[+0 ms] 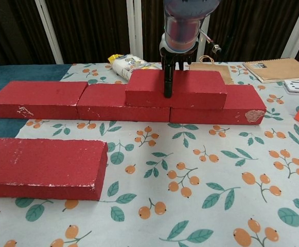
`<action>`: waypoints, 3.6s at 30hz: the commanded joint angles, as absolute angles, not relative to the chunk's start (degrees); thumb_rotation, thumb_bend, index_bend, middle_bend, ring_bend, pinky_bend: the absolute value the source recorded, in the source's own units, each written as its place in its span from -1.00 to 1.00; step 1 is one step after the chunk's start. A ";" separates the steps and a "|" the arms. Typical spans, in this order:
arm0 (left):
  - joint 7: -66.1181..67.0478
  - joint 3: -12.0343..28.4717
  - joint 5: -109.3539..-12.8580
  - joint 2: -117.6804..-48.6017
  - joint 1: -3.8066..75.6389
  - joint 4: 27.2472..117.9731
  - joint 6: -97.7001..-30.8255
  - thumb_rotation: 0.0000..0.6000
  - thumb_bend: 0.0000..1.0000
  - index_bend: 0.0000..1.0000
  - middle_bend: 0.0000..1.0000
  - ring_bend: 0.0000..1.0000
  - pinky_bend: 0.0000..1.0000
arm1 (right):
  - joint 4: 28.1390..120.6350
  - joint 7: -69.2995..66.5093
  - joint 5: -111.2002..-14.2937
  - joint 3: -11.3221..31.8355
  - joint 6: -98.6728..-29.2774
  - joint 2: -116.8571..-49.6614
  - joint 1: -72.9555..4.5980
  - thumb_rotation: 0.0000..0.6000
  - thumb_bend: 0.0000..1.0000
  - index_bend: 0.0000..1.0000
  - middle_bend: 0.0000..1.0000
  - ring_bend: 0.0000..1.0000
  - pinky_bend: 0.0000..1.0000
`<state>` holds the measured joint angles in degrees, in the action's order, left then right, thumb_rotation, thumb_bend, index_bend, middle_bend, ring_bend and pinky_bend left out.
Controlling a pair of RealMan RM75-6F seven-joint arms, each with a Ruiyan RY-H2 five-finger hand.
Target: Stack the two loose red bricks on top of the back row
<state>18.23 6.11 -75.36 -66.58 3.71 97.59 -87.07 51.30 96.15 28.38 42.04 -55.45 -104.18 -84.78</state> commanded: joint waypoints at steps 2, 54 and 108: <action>18.37 6.12 -75.32 -66.60 3.70 97.56 -87.17 1.00 -0.78 -0.75 -1.00 -1.00 -0.76 | 51.09 96.22 28.25 42.43 -55.51 -104.33 -84.82 1.00 -0.63 -0.90 -0.71 -0.81 -1.00; 13.43 4.47 -79.22 -65.56 3.92 97.89 -86.45 1.00 -0.78 -0.82 -1.00 -1.00 -0.76 | 124.96 57.00 -14.21 53.34 -57.66 -61.48 -32.00 1.00 -0.63 -1.00 -1.00 -1.00 -1.00; 34.43 4.64 -54.65 -52.61 28.34 128.14 -57.60 1.00 -1.00 -1.00 -1.00 -1.00 -1.00 | 110.98 7.36 -93.12 13.49 -70.39 -56.15 16.75 1.00 -0.63 -1.00 -1.00 -1.00 -1.00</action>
